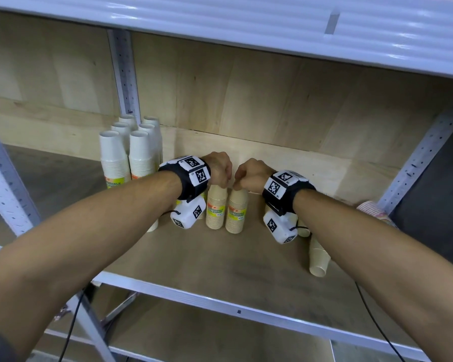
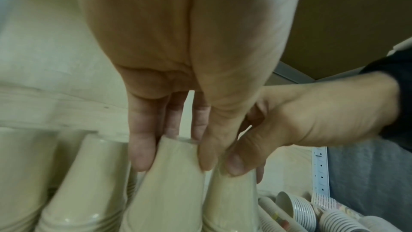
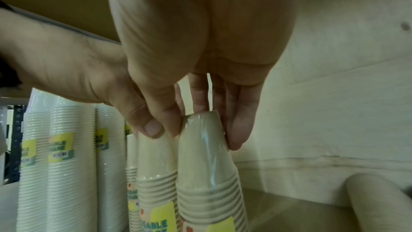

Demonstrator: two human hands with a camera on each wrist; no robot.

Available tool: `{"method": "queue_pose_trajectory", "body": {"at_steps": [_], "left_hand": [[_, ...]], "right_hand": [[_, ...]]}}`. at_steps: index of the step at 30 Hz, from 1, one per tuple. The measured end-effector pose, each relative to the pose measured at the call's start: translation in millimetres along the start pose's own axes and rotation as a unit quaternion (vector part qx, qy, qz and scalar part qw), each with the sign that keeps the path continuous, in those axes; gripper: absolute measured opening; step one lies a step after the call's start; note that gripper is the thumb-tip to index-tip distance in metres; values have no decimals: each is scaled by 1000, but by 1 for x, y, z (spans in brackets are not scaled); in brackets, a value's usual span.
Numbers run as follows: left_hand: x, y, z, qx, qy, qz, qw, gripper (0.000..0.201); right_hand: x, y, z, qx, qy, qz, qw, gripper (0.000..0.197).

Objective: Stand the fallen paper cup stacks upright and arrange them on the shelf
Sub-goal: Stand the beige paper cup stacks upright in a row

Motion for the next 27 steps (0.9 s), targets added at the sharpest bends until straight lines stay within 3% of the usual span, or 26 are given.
{"method": "queue_pose_trajectory", "body": {"at_steps": [9, 27], "left_hand": [[-10, 28, 41, -47, -23, 14, 999, 26], [-2, 51, 73, -72, -39, 13, 997, 31]], "right_hand": [[28, -9, 47, -48, -16, 40, 998, 11], [59, -18, 73, -80, -50, 38, 995, 25]]}}
Point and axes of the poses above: each hand's wrist, its own y-axis away from the middle knuckle, its own x-axis out of the palm, z = x × y, the point moved 7 cm from there along -y, towards the middle knuckle, and after that the axes turned 9 degrees about -y, right-handed, at the moved point
